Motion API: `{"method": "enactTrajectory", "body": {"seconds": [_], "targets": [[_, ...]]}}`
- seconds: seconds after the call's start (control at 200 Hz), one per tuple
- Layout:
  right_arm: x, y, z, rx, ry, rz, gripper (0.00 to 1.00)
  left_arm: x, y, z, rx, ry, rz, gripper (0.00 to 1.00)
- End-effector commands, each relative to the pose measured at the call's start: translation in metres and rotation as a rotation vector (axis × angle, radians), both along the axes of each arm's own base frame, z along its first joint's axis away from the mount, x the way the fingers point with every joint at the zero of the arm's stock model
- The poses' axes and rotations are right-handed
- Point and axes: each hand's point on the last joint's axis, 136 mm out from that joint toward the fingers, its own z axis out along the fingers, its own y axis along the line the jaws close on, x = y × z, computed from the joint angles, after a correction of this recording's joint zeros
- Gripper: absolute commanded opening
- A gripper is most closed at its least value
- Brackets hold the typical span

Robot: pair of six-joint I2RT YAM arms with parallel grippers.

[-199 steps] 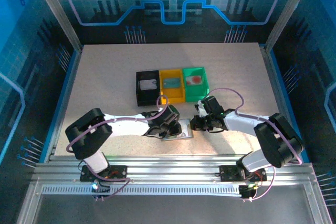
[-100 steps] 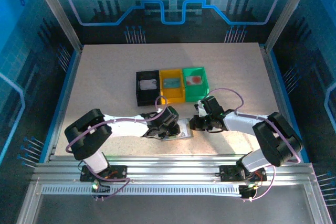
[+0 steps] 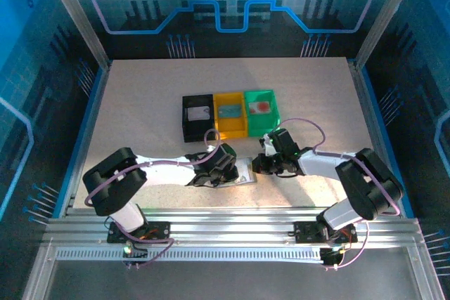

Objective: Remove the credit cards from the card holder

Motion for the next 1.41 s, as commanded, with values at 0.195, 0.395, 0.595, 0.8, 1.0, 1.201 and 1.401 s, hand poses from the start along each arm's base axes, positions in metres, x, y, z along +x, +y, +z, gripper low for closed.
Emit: {"method": "enactTrajectory", "body": {"seconds": [0.195,0.395,0.595,0.8,1.0,1.201,1.401], "targets": [[-0.041,-0.018,-0.039,-0.115,0.164,0.013,0.05,0.006,0.004,0.018,-0.056,-0.083,0.045,0.05],[-0.041,-0.017,-0.039,-0.116,0.164,0.013,0.05,0.007,0.008,0.025,-0.077,-0.114,0.06,0.0],[-0.041,-0.018,-0.039,-0.122,0.165,0.013,0.05,0.006,0.013,0.024,-0.087,-0.121,0.073,0.0],[-0.041,-0.019,-0.039,-0.127,0.164,0.011,0.05,0.002,0.019,0.024,-0.091,-0.125,0.08,0.0],[-0.041,-0.02,-0.04,-0.132,0.163,0.009,0.05,-0.002,0.027,0.026,-0.094,-0.141,0.083,0.0],[-0.04,-0.018,-0.036,-0.123,0.153,0.019,0.05,-0.006,0.03,0.028,-0.117,-0.154,0.076,0.0],[-0.035,-0.018,-0.022,-0.123,0.105,0.044,0.11,-0.008,0.03,0.036,-0.148,-0.181,0.058,0.0]]}}
